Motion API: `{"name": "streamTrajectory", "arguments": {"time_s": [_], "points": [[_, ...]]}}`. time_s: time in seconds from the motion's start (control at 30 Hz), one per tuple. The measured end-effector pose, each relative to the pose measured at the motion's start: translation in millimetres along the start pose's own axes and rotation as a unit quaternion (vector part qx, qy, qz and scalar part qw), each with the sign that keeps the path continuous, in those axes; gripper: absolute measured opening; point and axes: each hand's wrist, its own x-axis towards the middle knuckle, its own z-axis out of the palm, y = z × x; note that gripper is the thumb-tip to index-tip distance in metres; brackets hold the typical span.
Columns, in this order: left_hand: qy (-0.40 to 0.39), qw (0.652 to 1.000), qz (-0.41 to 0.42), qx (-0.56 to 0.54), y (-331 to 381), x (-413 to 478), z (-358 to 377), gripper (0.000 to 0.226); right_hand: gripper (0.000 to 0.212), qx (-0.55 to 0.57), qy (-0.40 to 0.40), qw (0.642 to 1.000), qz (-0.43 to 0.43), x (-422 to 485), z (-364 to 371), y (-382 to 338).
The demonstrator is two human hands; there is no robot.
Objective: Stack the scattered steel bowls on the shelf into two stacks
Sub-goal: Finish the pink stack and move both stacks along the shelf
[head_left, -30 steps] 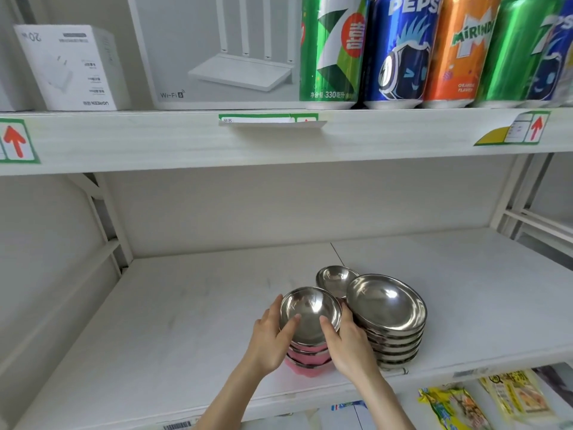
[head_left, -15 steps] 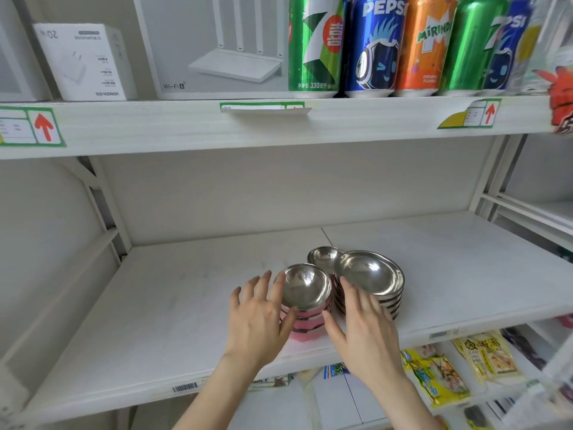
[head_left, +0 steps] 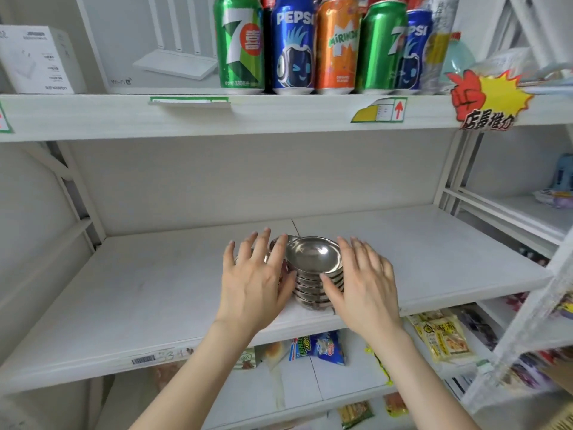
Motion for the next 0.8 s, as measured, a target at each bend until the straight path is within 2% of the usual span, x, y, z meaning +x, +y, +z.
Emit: {"name": "streamTrajectory", "arguments": {"time_s": [0.33,0.7,0.8], "points": [[-0.018,0.998,-0.037,0.045,39.1,48.0,17.8,0.06,0.076,0.008,-0.019,0.999,-0.037,60.9,13.8,68.6],[-0.09,0.992,-0.044,0.074,-2.4,116.1,80.3,0.074,0.078,0.029,-0.031,0.997,-0.066,150.6,79.1,59.1],[-0.109,0.99,-0.044,0.077,-17.4,132.8,102.6,0.07,0.077,0.034,-0.05,0.995,-0.078,168.8,100.1,55.3]]}}
